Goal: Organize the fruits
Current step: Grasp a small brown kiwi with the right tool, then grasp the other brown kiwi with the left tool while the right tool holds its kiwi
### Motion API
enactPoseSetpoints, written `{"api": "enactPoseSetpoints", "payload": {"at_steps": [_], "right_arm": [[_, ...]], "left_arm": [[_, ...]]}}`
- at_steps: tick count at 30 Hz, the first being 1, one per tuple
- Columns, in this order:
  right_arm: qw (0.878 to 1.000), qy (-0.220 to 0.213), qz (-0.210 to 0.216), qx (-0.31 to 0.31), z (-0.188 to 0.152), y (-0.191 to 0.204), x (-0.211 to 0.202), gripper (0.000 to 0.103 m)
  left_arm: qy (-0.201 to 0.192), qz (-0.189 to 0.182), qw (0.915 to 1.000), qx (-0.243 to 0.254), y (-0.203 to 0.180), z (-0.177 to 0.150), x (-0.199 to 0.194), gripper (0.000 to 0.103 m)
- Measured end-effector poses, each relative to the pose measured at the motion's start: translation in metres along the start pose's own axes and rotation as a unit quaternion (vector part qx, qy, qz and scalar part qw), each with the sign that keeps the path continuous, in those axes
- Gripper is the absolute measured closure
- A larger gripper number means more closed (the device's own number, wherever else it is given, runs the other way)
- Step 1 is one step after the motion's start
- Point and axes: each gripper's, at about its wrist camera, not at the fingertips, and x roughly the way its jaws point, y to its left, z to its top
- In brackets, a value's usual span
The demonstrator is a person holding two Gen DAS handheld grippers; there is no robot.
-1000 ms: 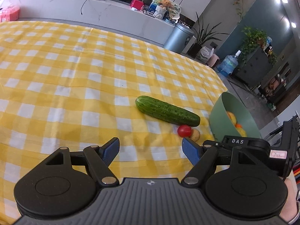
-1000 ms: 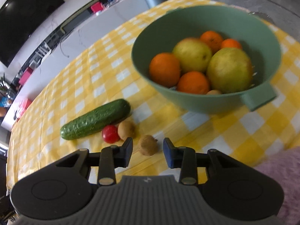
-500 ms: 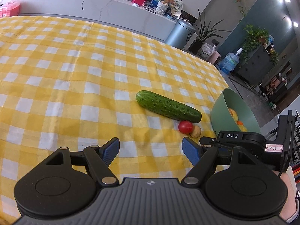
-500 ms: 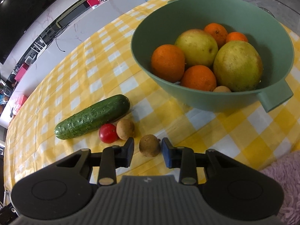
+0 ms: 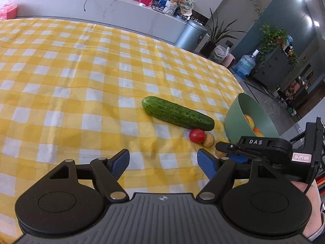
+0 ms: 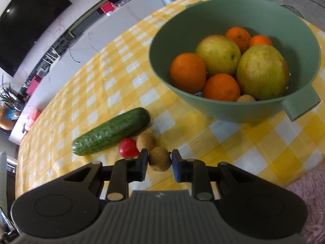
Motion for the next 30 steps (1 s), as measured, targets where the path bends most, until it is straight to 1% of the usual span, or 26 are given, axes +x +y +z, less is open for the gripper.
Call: {"api": "enactPoseSetpoints", "payload": {"at_steps": [6,9,13,19,23,25,27,28,30], "right_arm": [[0.999,-0.019,0.036,-0.004,-0.001,-0.001,-0.011,0.082],[0.998,-0.026,0.052,-0.010,-0.001,-0.001,-0.015,0.082],[0.996,-0.036,0.076,-0.008,0.001,-0.001,-0.021,0.082],[0.992,-0.060,0.110,0.003,0.006,-0.008,-0.034,0.082],[0.991,-0.074,0.112,-0.008,0.007,-0.010,-0.041,0.082],[0.990,-0.077,0.117,-0.003,0.008,-0.015,-0.044,0.082],[0.989,-0.080,0.127,0.004,0.010,-0.020,-0.047,0.082],[0.988,-0.083,0.132,0.005,0.010,-0.020,-0.048,0.082],[0.986,-0.087,0.145,0.005,0.011,-0.025,-0.055,0.081]], "left_arm": [[-0.002,-0.003,0.9998,0.019,-0.006,-0.004,0.005,0.014],[-0.021,0.006,0.9996,0.019,-0.008,-0.007,0.004,0.014],[-0.035,-0.005,0.9989,0.030,-0.011,-0.008,0.002,0.014],[-0.061,-0.017,0.9949,0.078,-0.032,-0.017,0.003,0.014],[-0.073,-0.016,0.9903,0.117,-0.050,-0.025,0.006,0.015],[-0.076,-0.017,0.9877,0.136,-0.058,-0.029,0.007,0.016],[-0.073,-0.009,0.9828,0.169,-0.068,-0.032,0.009,0.017],[-0.072,0.000,0.9788,0.191,-0.075,-0.033,0.011,0.019],[-0.069,0.012,0.9729,0.220,-0.085,-0.034,0.016,0.020]]}}
